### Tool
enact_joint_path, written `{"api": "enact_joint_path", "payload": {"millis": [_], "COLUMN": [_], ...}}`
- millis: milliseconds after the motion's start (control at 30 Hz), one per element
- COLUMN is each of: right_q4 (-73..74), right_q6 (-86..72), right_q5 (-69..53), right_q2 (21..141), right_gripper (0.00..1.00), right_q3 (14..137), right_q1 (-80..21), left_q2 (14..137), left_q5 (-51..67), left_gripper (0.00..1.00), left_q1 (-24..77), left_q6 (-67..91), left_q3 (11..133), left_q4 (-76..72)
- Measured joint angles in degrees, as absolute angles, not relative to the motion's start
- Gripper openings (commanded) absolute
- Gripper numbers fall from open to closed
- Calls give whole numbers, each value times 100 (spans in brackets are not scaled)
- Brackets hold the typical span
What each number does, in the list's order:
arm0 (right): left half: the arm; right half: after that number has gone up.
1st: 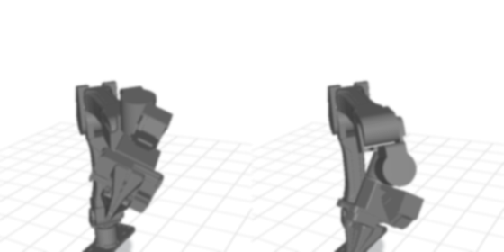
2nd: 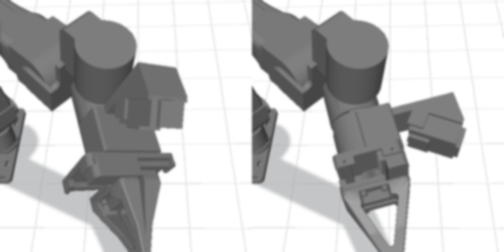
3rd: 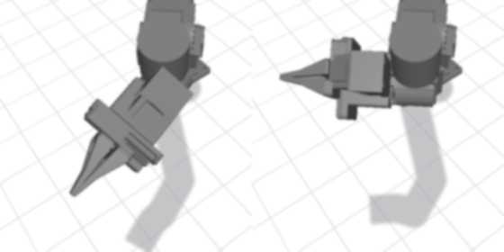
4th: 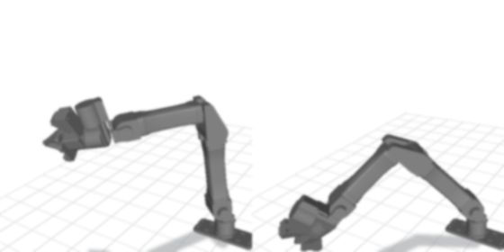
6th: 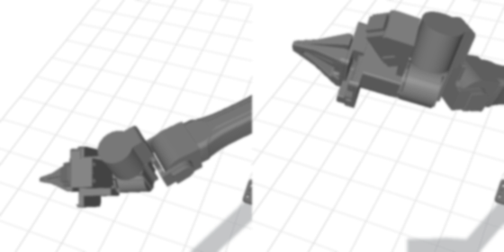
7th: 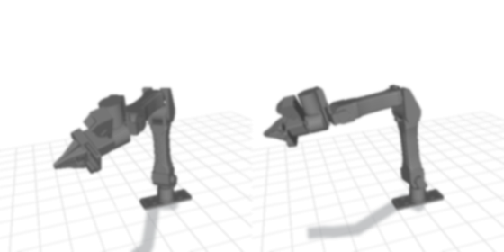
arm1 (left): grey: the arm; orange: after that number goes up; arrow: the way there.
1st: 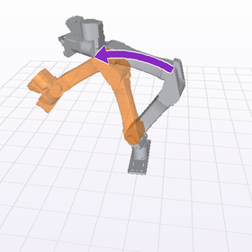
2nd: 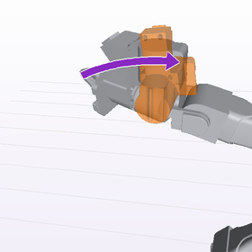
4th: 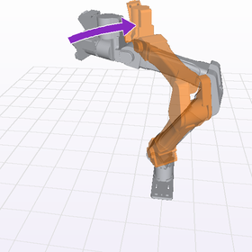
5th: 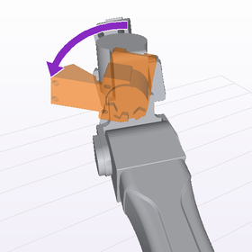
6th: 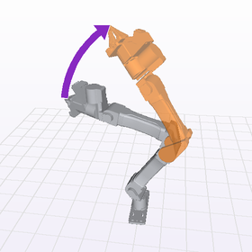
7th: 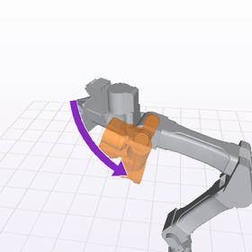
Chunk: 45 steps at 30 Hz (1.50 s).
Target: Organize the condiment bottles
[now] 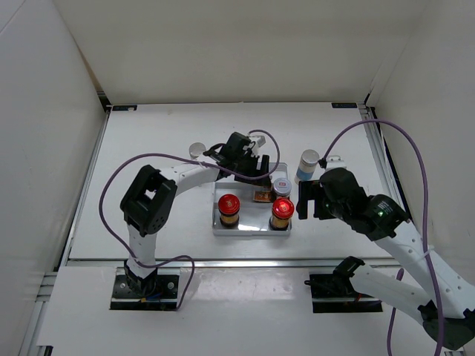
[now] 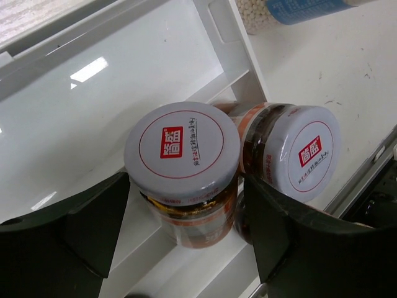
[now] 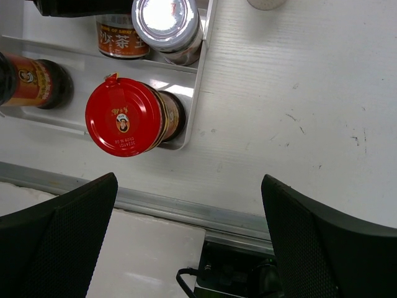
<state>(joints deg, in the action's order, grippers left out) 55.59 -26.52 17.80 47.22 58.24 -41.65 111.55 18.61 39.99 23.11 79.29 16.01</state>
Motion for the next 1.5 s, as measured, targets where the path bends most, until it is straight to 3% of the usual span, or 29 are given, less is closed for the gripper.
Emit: {"api": "enact_joint_path", "payload": {"millis": [233, 500, 667, 733, 1100, 1500], "right_q4": [5561, 5559, 5566, 5561, 5557, 5551], "right_q6": [-2652, -2652, -2652, -2652, -2652, -2633], "right_q5": [1780, 1780, 1780, 1765, 1691, 1566], "right_q2": [4694, 4681, 4639, 4639, 4687, 4897], "right_gripper": [100, 100, 100, 100, 100, 100], "right_q3": [5817, 5813, 5749, 5745, 5719, 5719], "right_q1": [-4165, -4165, -4165, -4165, -4165, -4165], "left_q2": [11325, 11292, 10777, 10447, 8326, 8409], "left_q5": [2075, 2088, 1415, 1037, -1221, -3336], "left_gripper": [73, 39, 22, 11, 11, 11], "left_q1": [3983, 3946, 3975, 4012, 4501, 5039], "left_q6": [2353, 2331, 2145, 2040, 1577, 735], "left_q3": [7937, 7902, 7395, 7113, 5192, 3411], "left_q4": [1431, 1376, 1243, 1214, -67, -3376]}}
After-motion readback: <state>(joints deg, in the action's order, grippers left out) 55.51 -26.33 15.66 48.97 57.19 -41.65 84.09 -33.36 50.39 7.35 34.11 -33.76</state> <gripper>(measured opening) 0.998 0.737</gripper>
